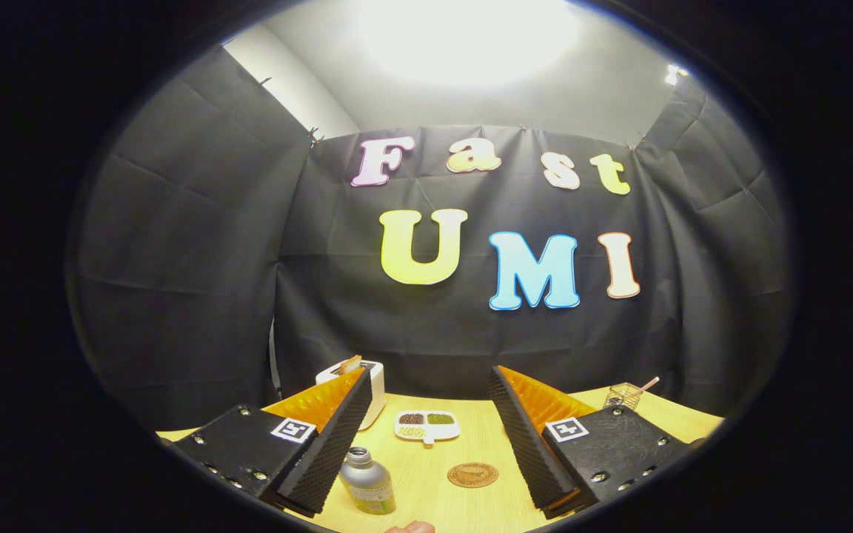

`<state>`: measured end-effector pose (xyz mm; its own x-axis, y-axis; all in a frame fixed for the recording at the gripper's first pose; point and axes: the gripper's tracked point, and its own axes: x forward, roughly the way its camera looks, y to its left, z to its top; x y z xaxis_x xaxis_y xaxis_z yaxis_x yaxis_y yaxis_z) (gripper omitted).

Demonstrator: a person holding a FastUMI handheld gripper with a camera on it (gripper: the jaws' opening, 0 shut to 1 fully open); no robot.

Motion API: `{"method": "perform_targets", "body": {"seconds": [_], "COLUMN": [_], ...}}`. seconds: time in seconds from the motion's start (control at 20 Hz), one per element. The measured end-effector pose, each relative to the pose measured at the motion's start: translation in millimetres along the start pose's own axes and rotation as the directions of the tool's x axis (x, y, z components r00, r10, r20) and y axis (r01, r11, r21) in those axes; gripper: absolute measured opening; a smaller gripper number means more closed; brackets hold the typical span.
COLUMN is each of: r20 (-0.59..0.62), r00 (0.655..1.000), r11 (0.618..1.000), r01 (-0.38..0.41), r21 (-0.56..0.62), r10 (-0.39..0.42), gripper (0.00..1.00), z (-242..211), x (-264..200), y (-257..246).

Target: Take the bottle from table, then pour the juice into the cup, finally place the bottle on the coaster

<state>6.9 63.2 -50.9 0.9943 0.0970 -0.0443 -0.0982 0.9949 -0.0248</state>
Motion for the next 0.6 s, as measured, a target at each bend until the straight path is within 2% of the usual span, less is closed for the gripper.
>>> {"method": "perform_targets", "body": {"seconds": [0.35, 0.6], "r20": [0.006, -0.037], "r00": [1.0, 0.999], "r11": [1.0, 0.999], "r01": [-0.013, -0.021], "r21": [0.026, 0.039], "r10": [0.013, 0.023], "gripper": [0.97, 0.98], "z": [-21.5, -49.5], "x": [10.4, 15.8], "y": [28.3, 44.2]}}
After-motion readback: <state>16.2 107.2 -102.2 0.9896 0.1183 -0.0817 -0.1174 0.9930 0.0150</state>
